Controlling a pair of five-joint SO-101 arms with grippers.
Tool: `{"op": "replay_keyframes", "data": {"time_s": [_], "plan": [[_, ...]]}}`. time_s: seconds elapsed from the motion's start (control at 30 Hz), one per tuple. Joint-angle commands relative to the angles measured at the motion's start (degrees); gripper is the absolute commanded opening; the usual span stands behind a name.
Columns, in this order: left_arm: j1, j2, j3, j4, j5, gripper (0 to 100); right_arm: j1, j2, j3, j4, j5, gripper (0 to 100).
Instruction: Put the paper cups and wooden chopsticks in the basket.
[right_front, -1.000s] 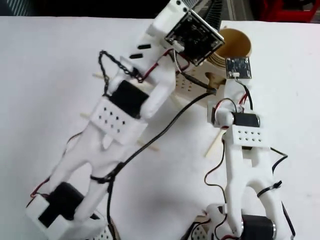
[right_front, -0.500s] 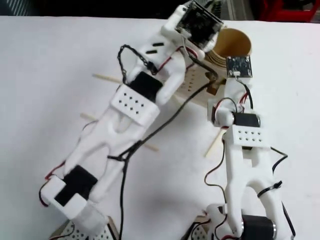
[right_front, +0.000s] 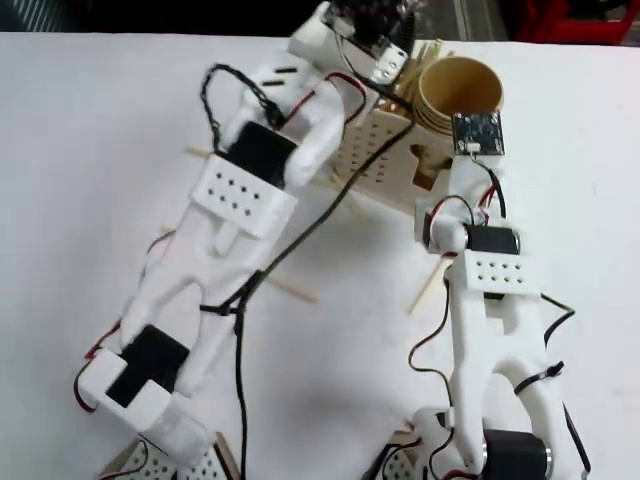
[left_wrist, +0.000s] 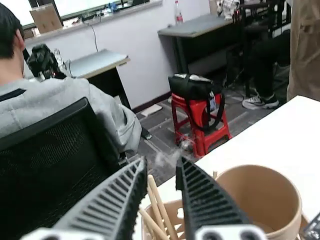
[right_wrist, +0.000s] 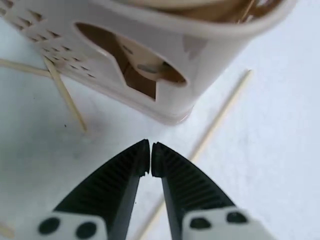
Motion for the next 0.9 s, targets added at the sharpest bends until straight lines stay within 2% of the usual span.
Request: {"op": "replay_keyframes", "data": {"time_s": [0.0,0.13,0.3,0.7,0.87], "plan": [[-0.6,-1.0,-13.5,14.9,0.4,11,0.1,-2.9,-0.4,-0.3,0.0,2.1],[-0.6,-1.0,-24.8,28.2,0.4,11,-0.7,-4.1,-4.9,8.0,0.0,2.2],[-0.6,-0.9,-35.8,40.2,0.4,11,-0.9,-5.2,-9.8,18.3,-0.6,2.2],[-0.6,-0.9,-49.9,64.4,0.4,11,7.7,0.0,-13.9,17.7,-8.0,6.6],[-2.2,-1.0,-50.9,67.0,0.9,11,10.8,5.1,-17.6,17.5,-8.4,6.6]]}}
